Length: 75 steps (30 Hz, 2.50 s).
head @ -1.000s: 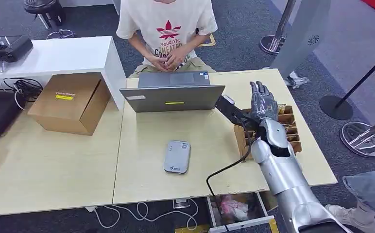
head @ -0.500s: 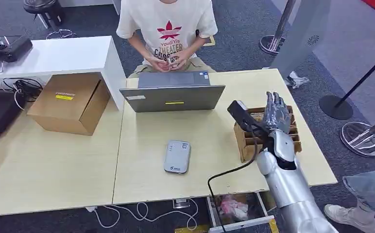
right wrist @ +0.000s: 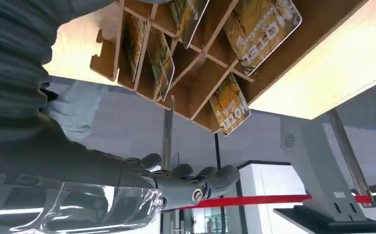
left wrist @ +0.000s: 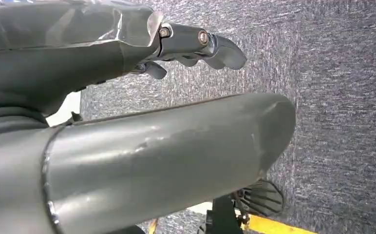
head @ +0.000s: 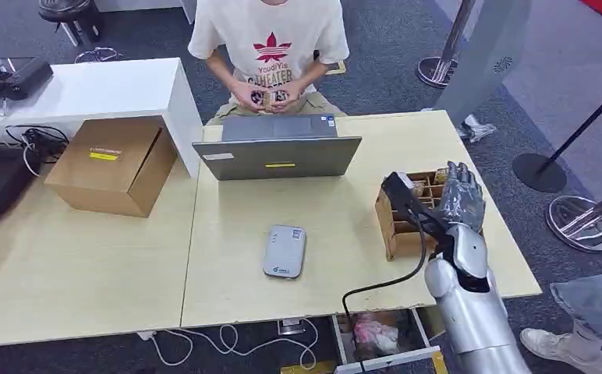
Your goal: Pass the card to the sensor for recognition and then transmit it.
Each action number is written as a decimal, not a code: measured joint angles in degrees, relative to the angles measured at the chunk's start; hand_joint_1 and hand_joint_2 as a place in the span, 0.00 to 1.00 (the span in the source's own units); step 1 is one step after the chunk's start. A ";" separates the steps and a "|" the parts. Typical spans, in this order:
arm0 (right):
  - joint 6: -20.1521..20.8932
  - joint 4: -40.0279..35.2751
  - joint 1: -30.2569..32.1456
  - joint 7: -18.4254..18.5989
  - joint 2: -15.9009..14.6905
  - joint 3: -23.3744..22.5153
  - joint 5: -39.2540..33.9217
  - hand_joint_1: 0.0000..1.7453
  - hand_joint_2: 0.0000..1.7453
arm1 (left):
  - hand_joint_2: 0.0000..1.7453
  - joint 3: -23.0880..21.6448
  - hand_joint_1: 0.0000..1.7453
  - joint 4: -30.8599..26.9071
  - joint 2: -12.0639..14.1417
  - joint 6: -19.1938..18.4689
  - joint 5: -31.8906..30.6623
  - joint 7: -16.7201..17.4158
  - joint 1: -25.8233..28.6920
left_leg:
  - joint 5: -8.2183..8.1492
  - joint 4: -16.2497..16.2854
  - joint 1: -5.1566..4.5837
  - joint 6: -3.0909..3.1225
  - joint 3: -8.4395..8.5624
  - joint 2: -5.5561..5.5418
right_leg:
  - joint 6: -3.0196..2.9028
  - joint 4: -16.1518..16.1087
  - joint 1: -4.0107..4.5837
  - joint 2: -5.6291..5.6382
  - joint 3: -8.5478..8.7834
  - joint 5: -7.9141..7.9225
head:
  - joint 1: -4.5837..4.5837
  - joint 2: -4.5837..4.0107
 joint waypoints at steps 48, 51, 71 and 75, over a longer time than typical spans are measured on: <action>4.61 4.55 -1.50 -7.76 1.16 -2.56 -9.60 0.52 1.00 | 0.00 0.02 0.00 0.00 0.50 0.81 0.61 -0.20 0.16 | 0.00 0.00 0.00 0.00 0.00 0.00 | 0.00 0.00 0.00 0.00 0.00 0.00 | -0.02 0.00; 4.55 4.74 -1.78 -7.89 1.16 -2.58 -9.88 0.52 1.00 | 0.00 0.02 0.00 0.00 0.52 0.83 0.61 -0.20 0.18 | 0.00 0.00 0.00 0.00 0.00 0.00 | 0.00 0.00 0.00 -0.01 0.00 0.00 | -0.02 0.00; 4.22 5.99 -2.10 -8.37 1.09 -2.64 -11.26 0.83 1.00 | 0.00 0.02 0.00 0.00 0.81 1.03 0.37 -0.13 0.16 | 0.00 0.00 0.01 0.00 0.00 0.00 | 0.00 0.00 0.01 0.00 0.00 0.00 | -0.02 0.00; 4.20 5.99 -2.12 -8.37 1.09 -2.64 -11.26 0.83 1.00 | 0.00 0.02 0.00 0.00 0.83 1.05 0.35 -0.09 0.15 | 0.00 0.00 0.00 0.00 0.00 0.00 | 0.00 0.00 0.00 0.00 0.00 0.00 | -0.02 0.00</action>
